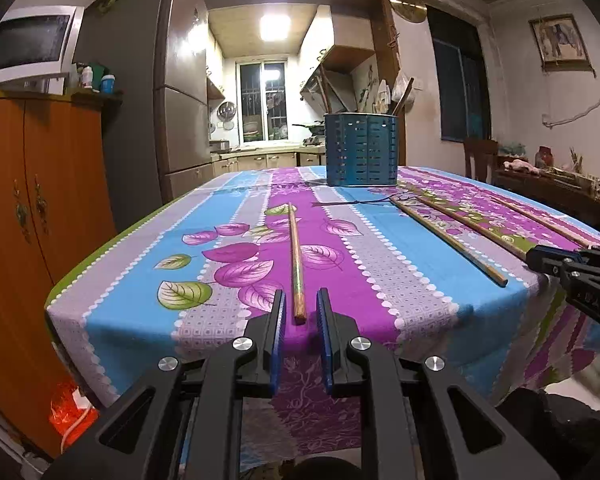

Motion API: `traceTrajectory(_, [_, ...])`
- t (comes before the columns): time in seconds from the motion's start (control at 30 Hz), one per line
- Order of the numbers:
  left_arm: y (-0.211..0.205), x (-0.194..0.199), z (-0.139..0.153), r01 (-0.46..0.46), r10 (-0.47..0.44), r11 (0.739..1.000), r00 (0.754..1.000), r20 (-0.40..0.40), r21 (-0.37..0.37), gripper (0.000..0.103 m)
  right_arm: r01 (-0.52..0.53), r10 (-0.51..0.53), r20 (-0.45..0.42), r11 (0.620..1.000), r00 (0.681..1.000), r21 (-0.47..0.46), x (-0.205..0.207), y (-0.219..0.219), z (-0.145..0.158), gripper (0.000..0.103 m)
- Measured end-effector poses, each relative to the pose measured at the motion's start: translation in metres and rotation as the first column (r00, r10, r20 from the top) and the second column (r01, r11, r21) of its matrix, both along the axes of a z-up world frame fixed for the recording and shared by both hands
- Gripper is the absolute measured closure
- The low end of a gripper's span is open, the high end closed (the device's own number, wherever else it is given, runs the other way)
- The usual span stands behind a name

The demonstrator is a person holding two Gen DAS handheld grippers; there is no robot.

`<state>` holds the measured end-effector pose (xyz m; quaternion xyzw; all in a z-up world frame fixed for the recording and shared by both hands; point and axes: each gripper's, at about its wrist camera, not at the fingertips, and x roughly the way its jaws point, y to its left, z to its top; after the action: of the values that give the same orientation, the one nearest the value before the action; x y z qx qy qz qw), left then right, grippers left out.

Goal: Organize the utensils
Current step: 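Lower both tools and close each gripper on one chopstick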

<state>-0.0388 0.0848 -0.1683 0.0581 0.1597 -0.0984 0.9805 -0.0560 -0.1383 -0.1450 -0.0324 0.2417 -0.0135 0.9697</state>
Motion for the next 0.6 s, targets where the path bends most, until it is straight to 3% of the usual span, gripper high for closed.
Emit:
traceTrajectory(0.13, [0.001, -0.001, -0.001, 0.021, -0.021, 1.0, 1.0, 0.008, -0.006, 0.086, -0.003, 0.003, 0.002, 1.0, 1.0, 0.023, 0.0, -0.003, 0.0, 0.097])
traceTrajectory(0.23, [0.0, -0.001, 0.0, 0.033, -0.033, 0.999, 0.999, 0.004, -0.011, 0.095, -0.007, 0.007, 0.007, 0.999, 1.0, 0.041, -0.001, -0.005, 0.001, 0.098])
traceTrajectory(0.3, [-0.002, 0.0, 0.002, 0.035, -0.035, 0.999, 0.999, -0.006, -0.006, 0.096, -0.004, 0.004, 0.013, 0.999, 1.0, 0.043, -0.003, -0.007, 0.003, 0.098])
traceTrajectory(0.6, [0.0, -0.008, 0.035, 0.023, -0.023, 1.0, 0.999, 0.038, -0.013, 0.096, -0.012, 0.012, 0.135, 1.0, 0.991, -0.006, -0.022, -0.017, 0.037, 0.098])
